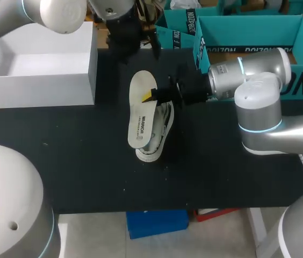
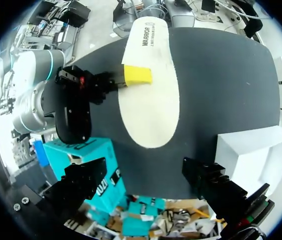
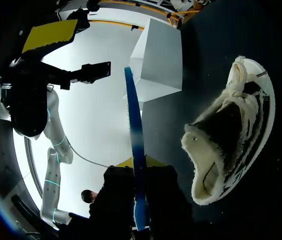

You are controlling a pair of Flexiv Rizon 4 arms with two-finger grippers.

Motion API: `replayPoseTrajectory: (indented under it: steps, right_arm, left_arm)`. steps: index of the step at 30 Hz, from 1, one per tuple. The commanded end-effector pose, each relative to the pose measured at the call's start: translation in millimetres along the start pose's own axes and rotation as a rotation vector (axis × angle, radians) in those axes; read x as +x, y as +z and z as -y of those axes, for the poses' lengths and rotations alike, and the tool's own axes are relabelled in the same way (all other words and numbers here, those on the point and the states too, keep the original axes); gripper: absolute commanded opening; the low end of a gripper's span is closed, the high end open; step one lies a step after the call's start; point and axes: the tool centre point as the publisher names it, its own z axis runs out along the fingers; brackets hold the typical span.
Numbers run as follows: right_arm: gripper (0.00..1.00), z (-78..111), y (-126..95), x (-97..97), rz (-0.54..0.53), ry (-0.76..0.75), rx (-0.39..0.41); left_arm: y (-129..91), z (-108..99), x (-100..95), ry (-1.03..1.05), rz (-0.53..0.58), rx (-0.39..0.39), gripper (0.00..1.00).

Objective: Take the shoe out of the shoebox, open the shoe tongue, remove and reinsert the insole, then place the shoe into the shoebox

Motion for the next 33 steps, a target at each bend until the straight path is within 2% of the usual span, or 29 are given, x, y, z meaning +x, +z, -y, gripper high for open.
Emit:
replayPoseTrajectory:
  steps: [1, 18, 27, 33]
  right_arm:
    - [0.00, 0.2, 1.5, -0.7, -0.001, -0.001, -0.003]
    - [0.00, 0.2, 1.5, -0.7, -0.001, -0.001, -0.003]
    - [0.00, 0.2, 1.5, -0.7, -0.001, -0.001, -0.003]
    - [0.00, 0.2, 1.5, -0.7, -0.001, -0.001, -0.003]
  left_arm:
    - [-4.9, 15.4, 0.0, 0.003, 0.002, -0.009, 1.00]
    - [-38.3, 96.1, 1.7, 0.022, -0.008, -0.028, 1.00]
    - [-37.6, 142.4, 4.1, 0.031, 0.000, -0.010, 1.00]
    - [-43.9, 160.3, 3.3, 0.054, 0.016, -0.015, 1.00]
